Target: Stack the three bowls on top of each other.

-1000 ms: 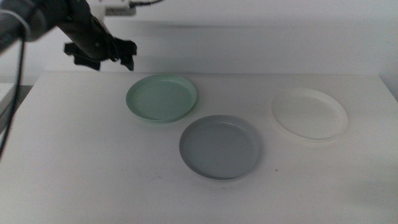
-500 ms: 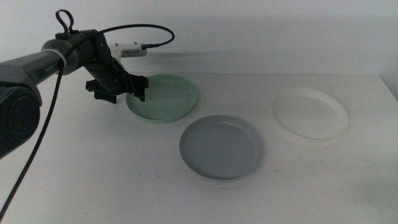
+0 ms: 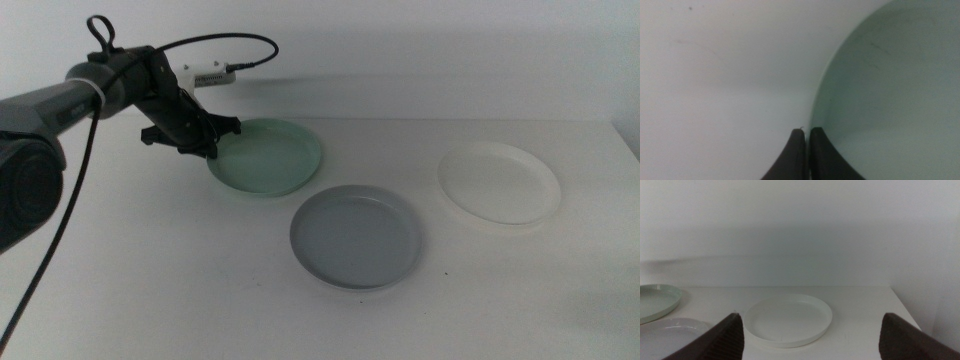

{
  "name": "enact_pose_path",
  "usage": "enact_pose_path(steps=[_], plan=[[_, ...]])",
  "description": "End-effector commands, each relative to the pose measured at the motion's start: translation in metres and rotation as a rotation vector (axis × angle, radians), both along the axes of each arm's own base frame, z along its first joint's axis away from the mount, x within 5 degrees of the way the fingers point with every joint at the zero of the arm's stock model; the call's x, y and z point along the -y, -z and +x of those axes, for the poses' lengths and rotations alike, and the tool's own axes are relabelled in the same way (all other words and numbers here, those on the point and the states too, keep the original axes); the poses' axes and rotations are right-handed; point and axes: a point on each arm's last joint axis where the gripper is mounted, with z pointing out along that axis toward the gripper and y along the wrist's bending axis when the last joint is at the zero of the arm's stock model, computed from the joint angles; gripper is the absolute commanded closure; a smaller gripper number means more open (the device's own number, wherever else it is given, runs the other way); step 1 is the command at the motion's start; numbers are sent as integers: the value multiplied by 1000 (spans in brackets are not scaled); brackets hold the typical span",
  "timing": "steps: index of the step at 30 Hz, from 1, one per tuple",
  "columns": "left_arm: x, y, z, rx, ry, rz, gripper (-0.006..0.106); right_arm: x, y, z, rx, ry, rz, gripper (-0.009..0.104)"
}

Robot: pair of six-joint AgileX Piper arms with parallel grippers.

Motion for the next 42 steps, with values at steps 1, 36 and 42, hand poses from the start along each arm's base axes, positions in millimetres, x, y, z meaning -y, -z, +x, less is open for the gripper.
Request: enact_pose_path(steps=[1,36,42], plan=[[-6,-35,-2,80,5,7,102,0,0,0,8,7,-10,9],[119,-33,-141,48,136,-133,102,0,0,0,8,7,-10,9],[121,-19,-140,3,132,-137,102,0,0,0,8,7,-10,9]])
